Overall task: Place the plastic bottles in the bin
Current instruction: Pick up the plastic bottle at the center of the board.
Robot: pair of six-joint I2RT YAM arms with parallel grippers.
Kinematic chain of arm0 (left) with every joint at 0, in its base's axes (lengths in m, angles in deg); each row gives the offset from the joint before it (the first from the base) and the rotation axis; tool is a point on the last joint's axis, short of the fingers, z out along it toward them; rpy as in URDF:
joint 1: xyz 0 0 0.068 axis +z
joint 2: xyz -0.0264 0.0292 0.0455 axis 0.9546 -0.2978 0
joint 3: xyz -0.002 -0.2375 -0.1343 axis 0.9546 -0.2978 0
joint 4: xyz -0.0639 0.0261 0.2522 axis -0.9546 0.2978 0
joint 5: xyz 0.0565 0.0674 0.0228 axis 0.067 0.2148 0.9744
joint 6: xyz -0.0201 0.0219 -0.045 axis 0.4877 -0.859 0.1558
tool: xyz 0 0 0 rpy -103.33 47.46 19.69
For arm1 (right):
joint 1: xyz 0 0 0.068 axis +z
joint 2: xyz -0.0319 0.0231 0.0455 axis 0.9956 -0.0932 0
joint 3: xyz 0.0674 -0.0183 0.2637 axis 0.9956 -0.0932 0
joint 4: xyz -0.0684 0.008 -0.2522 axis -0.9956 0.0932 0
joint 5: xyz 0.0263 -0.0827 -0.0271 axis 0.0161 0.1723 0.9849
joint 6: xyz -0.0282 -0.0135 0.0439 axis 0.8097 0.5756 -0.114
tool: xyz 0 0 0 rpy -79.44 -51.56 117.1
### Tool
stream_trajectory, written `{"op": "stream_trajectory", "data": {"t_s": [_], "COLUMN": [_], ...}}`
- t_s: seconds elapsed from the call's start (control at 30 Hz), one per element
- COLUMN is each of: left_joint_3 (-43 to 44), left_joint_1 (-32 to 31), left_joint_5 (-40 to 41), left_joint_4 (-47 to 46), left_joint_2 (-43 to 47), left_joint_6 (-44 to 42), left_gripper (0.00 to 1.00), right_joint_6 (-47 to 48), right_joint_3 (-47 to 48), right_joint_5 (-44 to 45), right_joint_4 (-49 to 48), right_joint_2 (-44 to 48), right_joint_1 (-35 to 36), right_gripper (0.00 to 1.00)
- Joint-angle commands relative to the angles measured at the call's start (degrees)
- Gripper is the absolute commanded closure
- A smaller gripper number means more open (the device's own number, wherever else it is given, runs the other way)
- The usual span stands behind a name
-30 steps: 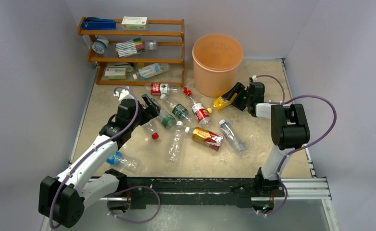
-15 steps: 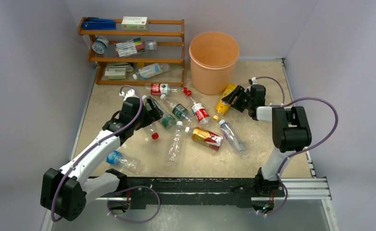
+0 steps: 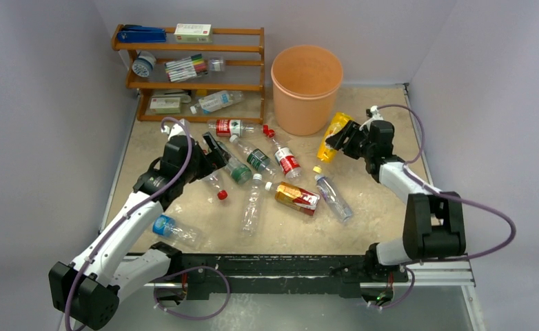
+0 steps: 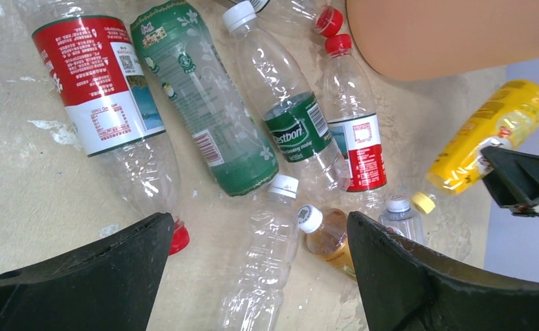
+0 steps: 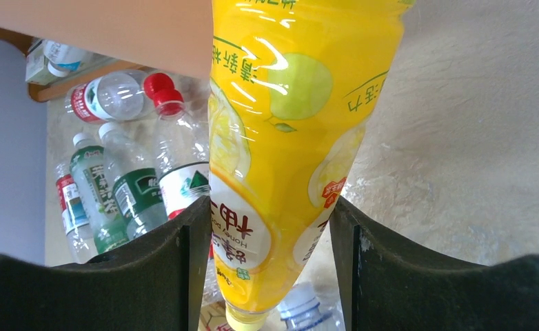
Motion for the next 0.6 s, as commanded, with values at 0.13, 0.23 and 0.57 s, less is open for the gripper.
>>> {"op": "stream_trajectory", "data": {"t_s": [0.13, 0.23, 0.57], "left_joint_3": [-0.28, 0.02, -0.65], "left_joint_1": [-0.33, -0.33, -0.36], "left_joint_5": [0.28, 0.03, -0.47], "left_joint_4": [0.23, 0.22, -0.38], "left_joint_2": [2.29, 2.46, 3.28], "left_joint_6": [1.06, 1.14, 1.45], "left_gripper": [0.03, 0.03, 0.03], "right_joint_6": [3.69, 4.48, 6.18], "right_joint_3": [0.79, 1.19, 8.27], "right_joint_5": [4.11, 5.02, 5.54], "right_joint_4": [9.27, 12.0, 21.13], "right_joint_2": [13.44, 17.97, 27.73], "right_joint_1": [0.05, 0.09, 0.12], "right_gripper": [0.61, 0.62, 0.61]}}
